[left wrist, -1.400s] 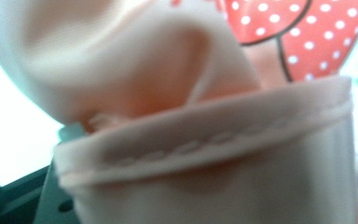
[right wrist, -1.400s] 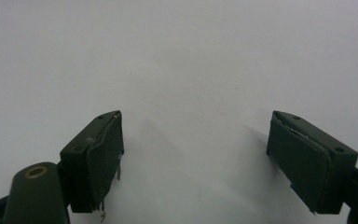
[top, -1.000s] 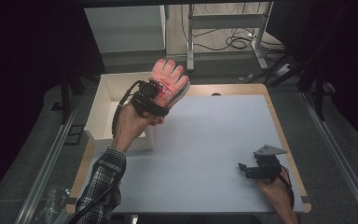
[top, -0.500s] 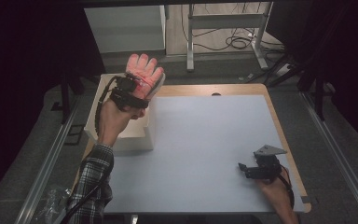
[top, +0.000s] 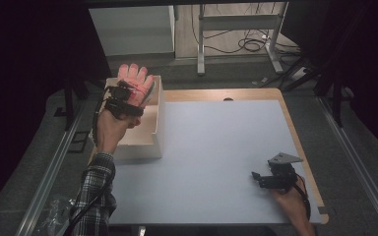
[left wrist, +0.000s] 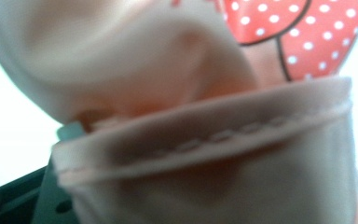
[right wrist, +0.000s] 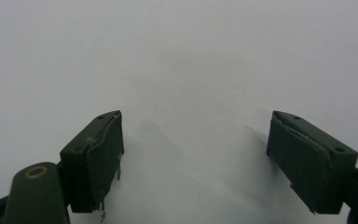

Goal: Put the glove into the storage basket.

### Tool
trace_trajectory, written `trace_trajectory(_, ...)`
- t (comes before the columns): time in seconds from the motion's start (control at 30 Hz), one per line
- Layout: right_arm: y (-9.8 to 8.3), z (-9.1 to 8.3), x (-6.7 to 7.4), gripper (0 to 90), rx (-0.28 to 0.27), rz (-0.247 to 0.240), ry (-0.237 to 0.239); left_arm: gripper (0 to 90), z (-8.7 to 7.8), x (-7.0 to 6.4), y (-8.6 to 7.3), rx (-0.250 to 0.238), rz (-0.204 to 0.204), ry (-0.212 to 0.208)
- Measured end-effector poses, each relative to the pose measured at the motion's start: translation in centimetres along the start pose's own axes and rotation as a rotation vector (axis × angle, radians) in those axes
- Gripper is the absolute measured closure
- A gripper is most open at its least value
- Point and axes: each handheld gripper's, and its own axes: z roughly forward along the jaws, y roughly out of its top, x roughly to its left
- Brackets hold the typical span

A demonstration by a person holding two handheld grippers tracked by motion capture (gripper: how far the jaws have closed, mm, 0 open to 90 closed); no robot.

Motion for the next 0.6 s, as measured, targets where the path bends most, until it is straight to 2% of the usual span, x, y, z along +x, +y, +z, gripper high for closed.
trace_trajectory(0.23,0.0,0.0,0.0,18.8,0.0,0.0,0.0,36.2,2.9,0.4,-0.2,0.045,-0.012,0.015)
trace_trajectory(0.43,0.0,0.0,0.0,18.8,0.0,0.0,0.0,36.0,5.6,0.3,-0.5,0.106,-0.025,0.027)
trace_trajectory(0.6,0.0,0.0,0.0,18.8,0.0,0.0,0.001,35.6,7.3,0.1,-0.4,0.156,-0.032,0.023)
